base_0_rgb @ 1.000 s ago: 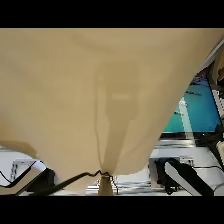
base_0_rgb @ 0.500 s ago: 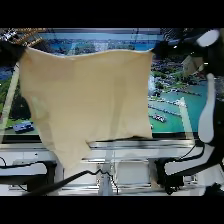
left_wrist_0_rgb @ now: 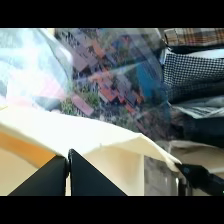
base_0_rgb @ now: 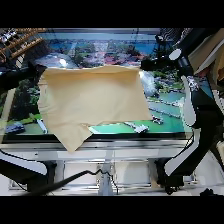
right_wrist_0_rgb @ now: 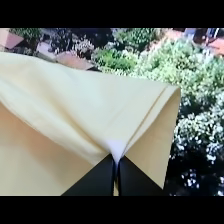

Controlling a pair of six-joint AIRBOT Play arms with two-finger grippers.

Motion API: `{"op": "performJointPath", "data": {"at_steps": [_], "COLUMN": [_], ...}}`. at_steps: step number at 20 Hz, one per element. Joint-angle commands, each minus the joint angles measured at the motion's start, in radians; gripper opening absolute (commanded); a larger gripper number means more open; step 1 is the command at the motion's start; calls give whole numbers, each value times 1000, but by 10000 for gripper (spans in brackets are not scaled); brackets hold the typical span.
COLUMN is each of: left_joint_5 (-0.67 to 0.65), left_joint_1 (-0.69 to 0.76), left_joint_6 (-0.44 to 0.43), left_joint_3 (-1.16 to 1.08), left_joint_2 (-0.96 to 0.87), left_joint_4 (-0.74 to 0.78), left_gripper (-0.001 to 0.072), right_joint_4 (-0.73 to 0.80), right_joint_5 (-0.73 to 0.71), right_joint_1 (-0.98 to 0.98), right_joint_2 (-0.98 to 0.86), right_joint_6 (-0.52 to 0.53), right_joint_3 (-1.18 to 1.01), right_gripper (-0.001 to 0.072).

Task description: Fold the clothes and pants, and hang the long-sleeved shirts on hangers.

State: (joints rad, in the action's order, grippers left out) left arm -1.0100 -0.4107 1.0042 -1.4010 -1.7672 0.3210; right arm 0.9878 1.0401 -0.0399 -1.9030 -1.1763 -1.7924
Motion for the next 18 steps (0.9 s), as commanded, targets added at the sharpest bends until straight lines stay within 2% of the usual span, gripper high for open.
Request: {"op": "performJointPath", "data": {"at_steps": [1, 4, 7, 8, 9, 10, 11, 12, 13, 14, 16, 18], "left_joint_5": [-214, -299, -303, -295, -289, -290, -297, -322, -377, -461, -615, -588], "left_joint_1": [-87, -136, -119, -109, -100, -93, -89, -90, -97, -108, -125, -128], "left_joint_6": [76, 182, 201, 201, 201, 201, 201, 206, 224, 225, 272, 290], "left_joint_3": [1, 1, 1, 1, 1, 1, 1, 1, 1, 1, 11, 128], "left_joint_2": [-10, -10, -14, -19, -26, -30, -31, -29, -28, -26, 0, 117], "left_joint_4": [89, 307, 429, 439, 438, 439, 439, 438, 445, 468, 616, 757], "left_gripper": [6, 7, 7, 31, 214, 342, 362, 362, 362, 361, 358, 358], "right_joint_4": [49, 91, 106, 112, 113, 116, 122, 137, 161, 190, 235, 220], "right_joint_5": [214, 298, 273, 269, 275, 296, 325, 364, 422, 499, 615, 611], "right_joint_1": [-23, -14, 2, 6, 11, 16, 15, 14, 8, 0, -41, -107], "right_joint_2": [-11, -13, -21, -21, -21, -21, -21, -21, -21, -21, -15, 27], "right_joint_6": [-46, -47, -67, -68, -68, -69, -73, -92, -98, -99, -122, -143], "right_joint_3": [-2, -2, 0, 2, 2, 2, 2, 1, 1, 2, 22, 138], "right_gripper": [20, 20, 20, 22, 22, 49, 120, 260, 463, 514, 514, 514]}}
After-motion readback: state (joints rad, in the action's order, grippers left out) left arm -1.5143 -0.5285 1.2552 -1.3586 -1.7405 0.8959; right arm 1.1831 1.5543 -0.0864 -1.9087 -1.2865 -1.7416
